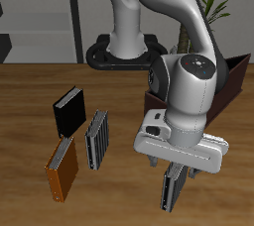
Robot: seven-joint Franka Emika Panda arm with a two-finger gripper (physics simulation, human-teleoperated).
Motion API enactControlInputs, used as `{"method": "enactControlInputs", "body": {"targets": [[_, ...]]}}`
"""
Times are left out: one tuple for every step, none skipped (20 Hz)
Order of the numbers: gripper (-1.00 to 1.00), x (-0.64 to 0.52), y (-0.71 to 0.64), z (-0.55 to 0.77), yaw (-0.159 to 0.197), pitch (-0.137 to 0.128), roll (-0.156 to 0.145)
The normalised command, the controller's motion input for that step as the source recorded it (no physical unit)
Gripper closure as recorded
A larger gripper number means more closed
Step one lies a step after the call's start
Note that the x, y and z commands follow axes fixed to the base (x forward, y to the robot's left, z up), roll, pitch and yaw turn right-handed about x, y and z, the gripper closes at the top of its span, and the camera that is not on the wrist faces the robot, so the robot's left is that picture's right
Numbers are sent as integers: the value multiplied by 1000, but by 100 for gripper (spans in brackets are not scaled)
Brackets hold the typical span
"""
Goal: Place the red mug into the left desk caddy's right compartment and place the left striped book into the left desk caddy's back compartment
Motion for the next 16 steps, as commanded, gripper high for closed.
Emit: {"method": "enactControlInputs", "body": {"targets": [[-100, -45, 107, -7, 0, 0, 0], [-100, 22, -128, -345, -19, 69, 35], [-100, -90, -53, -249, 32, 25, 6], [-100, 53, -67, -333, 1, 62, 69], [-100, -19, -6, -300, 33, 57, -11], [-100, -81, 64, -238, 7, 23, 66], [100, -5, 222, -244, -61, 1, 60], [100, 49, 95, -275, 152, -17, 32], [100, -42, 43, -278, -103, 52, 17], [100, -1, 173, -281, -41, 13, 87], [100, -34, 73, -316, 28, 26, 27], [100, -4, 108, -271, -37, 62, 20], [100, -35, 284, -68, -30, -14, 112], [100, -115, 162, -171, 28, 1, 34], [100, -28, 101, -9, 10, -2, -2], [100, 59, 217, -99, -54, 30, 83]]}}
